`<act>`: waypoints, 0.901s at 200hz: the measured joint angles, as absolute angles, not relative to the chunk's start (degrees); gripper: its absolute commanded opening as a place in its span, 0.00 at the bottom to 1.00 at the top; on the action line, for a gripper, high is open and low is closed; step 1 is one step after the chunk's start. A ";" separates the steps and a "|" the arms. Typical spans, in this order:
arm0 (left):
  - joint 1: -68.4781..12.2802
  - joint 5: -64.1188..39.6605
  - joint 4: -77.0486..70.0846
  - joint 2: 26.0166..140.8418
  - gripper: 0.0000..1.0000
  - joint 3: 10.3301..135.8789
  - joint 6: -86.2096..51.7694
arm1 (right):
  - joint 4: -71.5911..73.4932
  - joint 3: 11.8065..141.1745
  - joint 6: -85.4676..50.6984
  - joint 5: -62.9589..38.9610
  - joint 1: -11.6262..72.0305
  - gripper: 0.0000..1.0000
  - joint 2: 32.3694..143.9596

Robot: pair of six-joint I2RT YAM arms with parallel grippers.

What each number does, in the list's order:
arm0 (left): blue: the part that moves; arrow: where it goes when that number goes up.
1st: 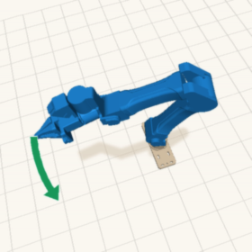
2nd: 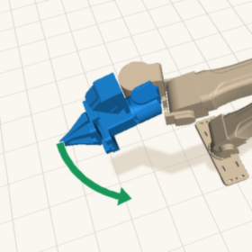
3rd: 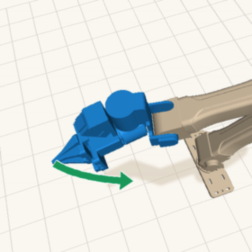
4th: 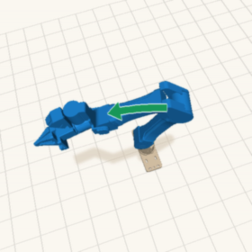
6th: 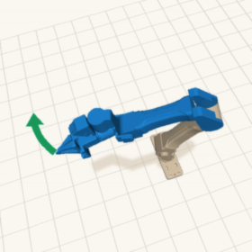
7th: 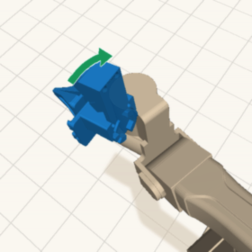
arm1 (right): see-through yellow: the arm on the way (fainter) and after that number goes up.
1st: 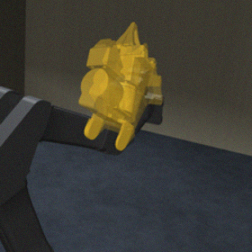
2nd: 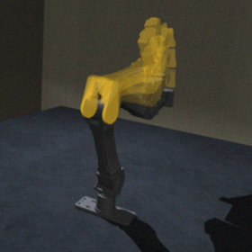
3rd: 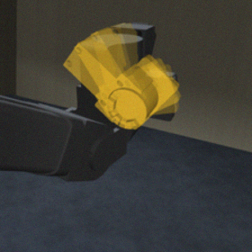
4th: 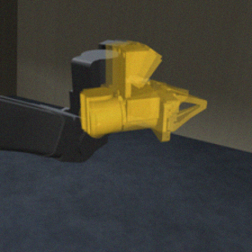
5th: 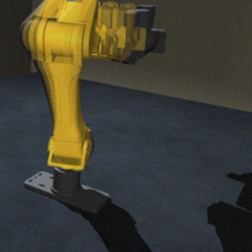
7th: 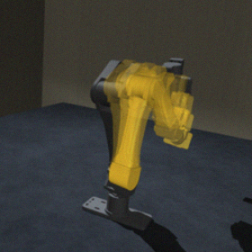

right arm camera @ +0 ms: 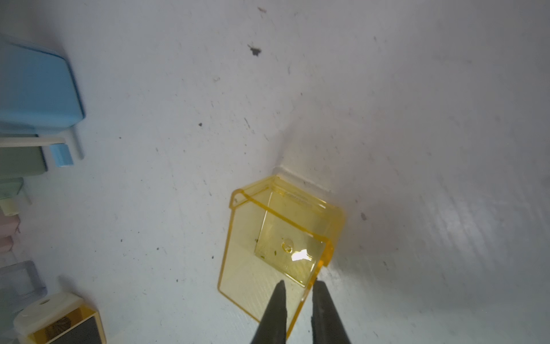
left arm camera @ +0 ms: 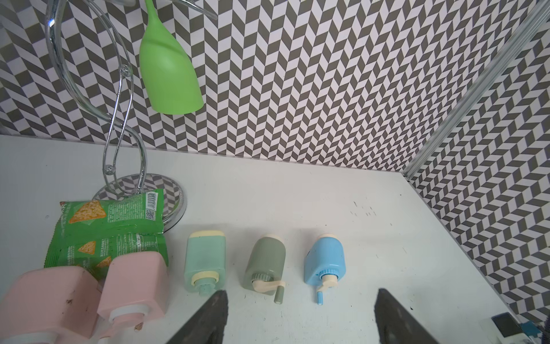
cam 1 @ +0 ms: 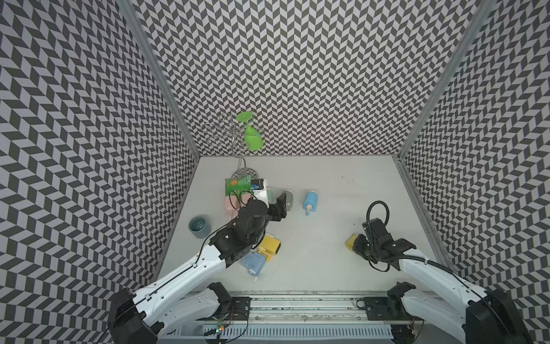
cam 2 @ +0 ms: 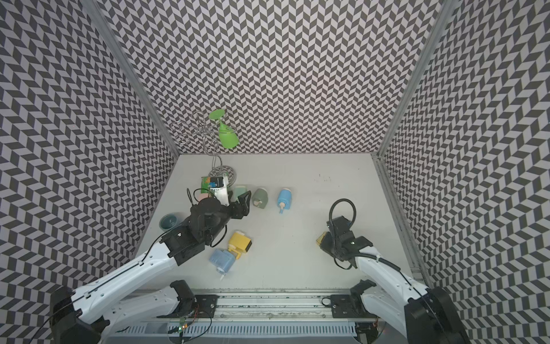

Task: Put the tray back into the pencil sharpener
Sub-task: Move the container to the center of the board.

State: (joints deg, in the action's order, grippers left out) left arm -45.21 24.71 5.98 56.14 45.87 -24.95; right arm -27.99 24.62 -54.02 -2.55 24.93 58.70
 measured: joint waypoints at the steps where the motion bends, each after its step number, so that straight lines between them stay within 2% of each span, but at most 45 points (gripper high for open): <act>1: -45.21 24.71 5.98 56.10 0.79 45.84 -24.95 | -27.94 24.62 -54.11 -2.57 25.04 0.14 58.74; 46: -44.95 24.60 6.00 55.35 0.78 45.32 -25.17 | -23.55 24.60 -60.60 -3.33 32.77 0.14 62.41; 90: -44.51 24.58 6.02 54.48 0.78 44.77 -25.19 | -22.59 26.76 -63.81 -2.81 36.64 0.28 66.15; 117: -44.03 24.34 6.02 54.06 0.78 44.71 -25.21 | -25.78 29.28 -62.96 0.99 36.67 0.31 64.07; 140: -43.59 24.05 6.02 53.93 0.78 44.47 -25.19 | -28.69 31.64 -58.94 4.86 36.64 0.31 60.86; 180: -42.54 23.22 5.98 53.10 0.78 42.92 -25.19 | -27.66 36.10 -38.37 2.35 38.33 0.36 59.99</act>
